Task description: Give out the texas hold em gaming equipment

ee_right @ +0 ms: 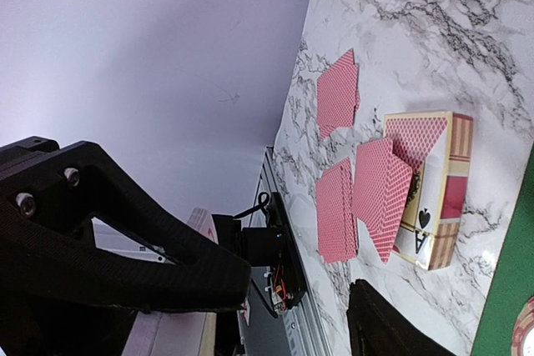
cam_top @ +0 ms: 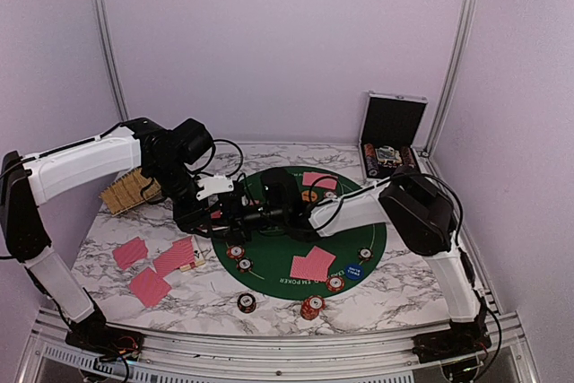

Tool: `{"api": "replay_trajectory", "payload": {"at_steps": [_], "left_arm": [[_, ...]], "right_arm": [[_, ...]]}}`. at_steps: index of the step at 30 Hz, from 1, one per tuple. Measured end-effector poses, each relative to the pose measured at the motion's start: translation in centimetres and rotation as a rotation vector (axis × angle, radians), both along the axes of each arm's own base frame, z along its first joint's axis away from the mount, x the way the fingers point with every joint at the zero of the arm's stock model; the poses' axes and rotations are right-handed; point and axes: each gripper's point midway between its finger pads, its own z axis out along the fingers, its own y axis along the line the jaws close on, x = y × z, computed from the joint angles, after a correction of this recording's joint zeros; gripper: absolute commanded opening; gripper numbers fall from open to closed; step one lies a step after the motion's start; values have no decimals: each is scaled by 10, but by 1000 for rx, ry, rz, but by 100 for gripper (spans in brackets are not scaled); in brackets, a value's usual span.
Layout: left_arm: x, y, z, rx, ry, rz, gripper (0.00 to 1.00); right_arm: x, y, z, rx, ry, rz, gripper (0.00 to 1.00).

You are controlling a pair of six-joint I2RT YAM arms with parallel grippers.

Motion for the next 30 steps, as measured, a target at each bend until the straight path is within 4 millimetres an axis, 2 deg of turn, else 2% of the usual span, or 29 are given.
{"api": "replay_trajectory", "payload": {"at_steps": [12,23,26,30], "left_arm": [[-1,0,-2,4,3,-2,62],[4,-3,-1,-11,-16,-4,61],[4,-4,-1,-13,-18,-4,61],[4,-4,-1,-12,-18,-4,61]], "right_arm": [[11,-7,-11,-7,-19,-31,64],[24,-31,-1,-16,-83,-78,51],[25,-34,1,-14,-92,-81,46],[25,-37,4,-8,-100,-83,45]]}}
